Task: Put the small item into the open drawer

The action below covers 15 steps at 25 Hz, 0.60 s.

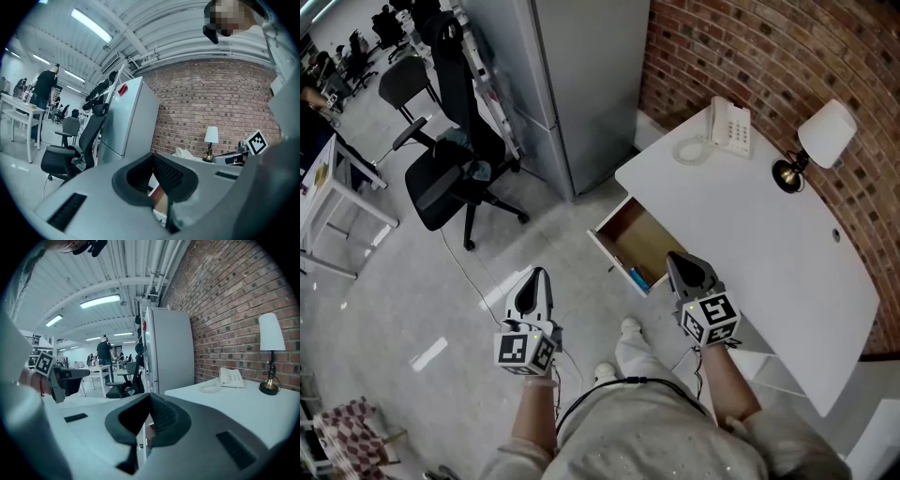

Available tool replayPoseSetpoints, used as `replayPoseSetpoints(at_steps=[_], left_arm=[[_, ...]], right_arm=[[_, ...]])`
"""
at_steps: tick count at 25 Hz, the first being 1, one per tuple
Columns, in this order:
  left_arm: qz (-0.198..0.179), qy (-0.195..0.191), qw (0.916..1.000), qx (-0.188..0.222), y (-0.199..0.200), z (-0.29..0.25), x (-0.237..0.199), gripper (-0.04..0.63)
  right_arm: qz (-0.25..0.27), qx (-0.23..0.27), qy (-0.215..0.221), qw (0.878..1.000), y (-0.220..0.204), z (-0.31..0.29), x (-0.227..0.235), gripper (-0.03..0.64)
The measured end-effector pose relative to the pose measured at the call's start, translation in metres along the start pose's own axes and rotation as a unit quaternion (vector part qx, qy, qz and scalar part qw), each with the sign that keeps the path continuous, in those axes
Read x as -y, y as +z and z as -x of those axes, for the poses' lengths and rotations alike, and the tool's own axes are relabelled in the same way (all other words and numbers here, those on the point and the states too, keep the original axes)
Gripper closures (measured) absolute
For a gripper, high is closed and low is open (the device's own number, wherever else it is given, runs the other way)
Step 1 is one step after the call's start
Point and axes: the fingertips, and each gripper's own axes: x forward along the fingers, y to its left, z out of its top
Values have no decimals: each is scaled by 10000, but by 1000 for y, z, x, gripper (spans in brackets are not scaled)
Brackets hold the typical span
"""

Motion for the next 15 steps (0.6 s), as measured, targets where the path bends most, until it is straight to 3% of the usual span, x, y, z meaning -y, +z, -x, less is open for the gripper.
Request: replayPoseSetpoints(at_steps=[15], left_arm=[[-85, 88, 9996, 272, 28, 6, -7, 589]], right_arm=[[45, 274, -29, 9996, 23, 9, 1, 612]])
